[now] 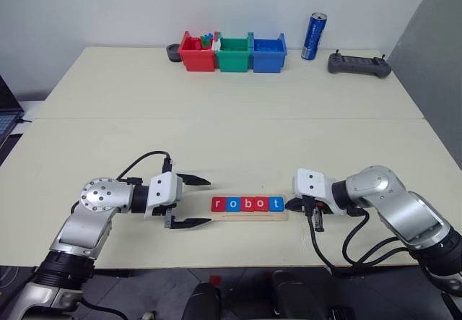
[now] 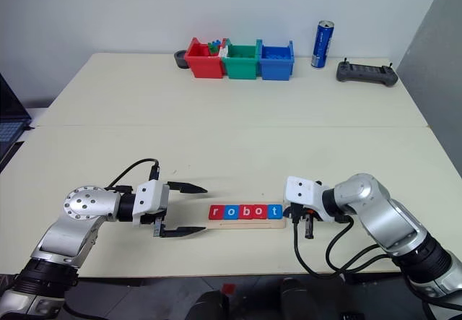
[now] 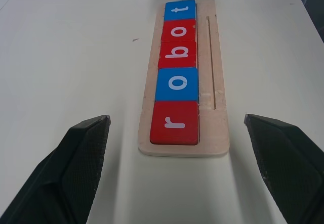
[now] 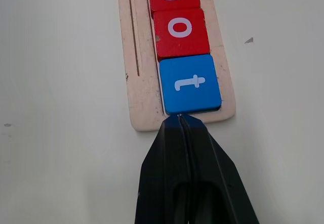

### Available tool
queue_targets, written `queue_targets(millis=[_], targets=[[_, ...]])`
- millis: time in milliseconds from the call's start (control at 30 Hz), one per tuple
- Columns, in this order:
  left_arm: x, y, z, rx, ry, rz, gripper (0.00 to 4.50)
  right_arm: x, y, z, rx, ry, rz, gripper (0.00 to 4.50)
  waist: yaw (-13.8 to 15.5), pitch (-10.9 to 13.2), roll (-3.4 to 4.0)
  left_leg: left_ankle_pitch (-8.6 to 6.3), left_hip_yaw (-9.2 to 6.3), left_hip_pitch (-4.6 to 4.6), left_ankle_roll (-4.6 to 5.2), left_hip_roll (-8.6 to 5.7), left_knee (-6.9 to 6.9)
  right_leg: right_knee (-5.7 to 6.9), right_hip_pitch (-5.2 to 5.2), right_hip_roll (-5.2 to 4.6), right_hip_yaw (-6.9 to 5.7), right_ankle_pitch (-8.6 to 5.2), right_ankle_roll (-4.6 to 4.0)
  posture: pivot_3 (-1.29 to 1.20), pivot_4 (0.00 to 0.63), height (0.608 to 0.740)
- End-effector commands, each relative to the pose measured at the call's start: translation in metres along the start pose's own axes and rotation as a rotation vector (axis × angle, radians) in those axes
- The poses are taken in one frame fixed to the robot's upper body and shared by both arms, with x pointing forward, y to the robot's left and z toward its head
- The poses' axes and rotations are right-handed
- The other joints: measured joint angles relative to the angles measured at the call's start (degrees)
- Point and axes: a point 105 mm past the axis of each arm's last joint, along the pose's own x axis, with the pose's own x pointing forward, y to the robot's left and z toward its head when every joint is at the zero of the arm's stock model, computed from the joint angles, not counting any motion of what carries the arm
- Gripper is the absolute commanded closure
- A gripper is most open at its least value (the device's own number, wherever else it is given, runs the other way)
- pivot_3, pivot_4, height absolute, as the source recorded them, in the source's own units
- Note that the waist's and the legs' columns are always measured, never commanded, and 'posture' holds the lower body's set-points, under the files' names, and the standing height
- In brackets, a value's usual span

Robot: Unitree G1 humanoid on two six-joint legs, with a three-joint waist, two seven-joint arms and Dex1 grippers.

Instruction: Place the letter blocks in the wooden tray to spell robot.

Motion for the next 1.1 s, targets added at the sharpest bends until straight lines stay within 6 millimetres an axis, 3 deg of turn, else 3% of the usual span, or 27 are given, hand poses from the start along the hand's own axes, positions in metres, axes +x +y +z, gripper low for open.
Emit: queue_targets(millis=[33, 233, 333, 467, 800, 1100], targets=[[0.001, 0.004, 0.008, 0.034, -0.013, 0.009, 0.00, -0.005, 0.000, 0.011, -0.058, -0.022, -0.002, 4.47, 0.00, 0.00, 0.00, 0.00, 0.00, 0.00, 0.00, 0.00, 0.00, 0.00, 0.00, 0.00, 0.00, 0.00, 0.00, 0.00, 0.150, 0.740], [-0.001, 0.005, 0.012, 0.019, -0.029, 0.022, 0.00, -0.010, 0.002, 0.015, -0.080, -0.054, 0.002, 4.47, 0.00, 0.00, 0.00, 0.00, 0.00, 0.00, 0.00, 0.00, 0.00, 0.00, 0.00, 0.00, 0.00, 0.00, 0.00, 0.00, 0.150, 0.740], [-0.006, 0.007, 0.014, 0.018, -0.027, 0.041, 0.00, -0.022, 0.002, 0.029, -0.075, -0.145, -0.012, 4.47, 0.01, 0.00, 0.00, 0.00, 0.00, -0.01, 0.00, 0.00, 0.00, 0.00, 0.00, 0.00, 0.00, 0.00, 0.00, 0.00, 0.150, 0.740], [-0.012, 0.009, 0.016, 0.017, -0.007, 0.064, 0.00, -0.034, 0.009, 0.039, -0.064, -0.216, -0.005, 3.65, 0.03, 0.00, 0.00, 0.00, -0.02, -0.01, 0.00, 0.00, 0.00, 0.00, 0.00, 0.00, -0.01, 0.00, 0.00, 0.00, 0.150, 0.740], [-0.017, 0.009, 0.028, -0.008, 0.025, 0.103, 0.00, -0.048, 0.016, 0.043, -0.069, -0.261, 0.024, 0.13, 0.03, 0.00, 0.00, 0.00, -0.01, 0.00, 0.00, 0.00, 0.01, 0.00, 0.02, 0.00, 0.00, -0.01, 0.01, 0.00, 0.150, 0.740], [-0.020, 0.010, 0.033, -0.014, 0.017, 0.102, 0.00, -0.057, 0.004, 0.036, -0.061, -0.264, -0.034, 0.03, 0.05, 0.00, 0.00, 0.00, 0.01, 0.00, 0.00, 0.00, 0.00, -0.02, 0.02, 0.00, 0.01, -0.01, 0.01, 0.00, 0.150, 0.740]])
